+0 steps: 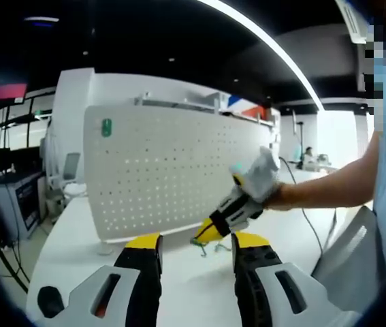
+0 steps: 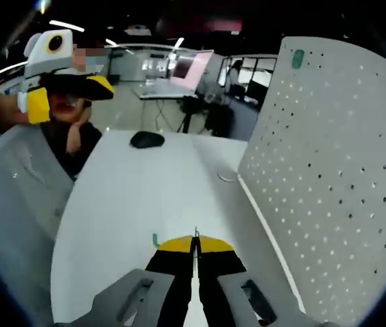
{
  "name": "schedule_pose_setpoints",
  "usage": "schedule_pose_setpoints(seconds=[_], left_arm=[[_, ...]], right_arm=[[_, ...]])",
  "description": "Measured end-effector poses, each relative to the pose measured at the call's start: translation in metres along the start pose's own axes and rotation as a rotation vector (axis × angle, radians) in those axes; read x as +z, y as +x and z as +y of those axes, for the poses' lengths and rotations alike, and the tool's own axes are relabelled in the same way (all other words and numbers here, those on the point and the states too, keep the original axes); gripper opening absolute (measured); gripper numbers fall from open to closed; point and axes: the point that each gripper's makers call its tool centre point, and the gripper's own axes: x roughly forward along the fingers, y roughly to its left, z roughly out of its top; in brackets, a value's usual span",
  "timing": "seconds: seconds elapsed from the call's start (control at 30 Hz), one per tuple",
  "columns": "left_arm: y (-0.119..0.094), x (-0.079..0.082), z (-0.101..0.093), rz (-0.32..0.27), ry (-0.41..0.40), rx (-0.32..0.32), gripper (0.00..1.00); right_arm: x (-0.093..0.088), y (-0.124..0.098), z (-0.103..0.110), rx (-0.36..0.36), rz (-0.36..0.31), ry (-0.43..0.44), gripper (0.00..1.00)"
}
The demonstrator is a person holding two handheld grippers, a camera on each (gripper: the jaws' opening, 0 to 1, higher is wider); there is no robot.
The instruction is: Insert the hook assembly into the mounting plate slot until the hook locks in place.
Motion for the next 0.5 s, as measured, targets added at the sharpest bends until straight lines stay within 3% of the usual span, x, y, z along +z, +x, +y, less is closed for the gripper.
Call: schedule_pose_setpoints(seconds=[0.3, 0.5], left_arm=[[0.001, 0.0, 0.001, 0.008, 0.003, 0.003, 0.41], [0.005, 0.012, 0.002, -0.016, -0.015, 0.006, 0.4]], right_arm=[[0.024, -0.016, -0.002, -0.044, -0.095, 0.057, 0.0], [0.04, -0.027, -0.007, -0.08, -0.147, 0.078, 0.0]])
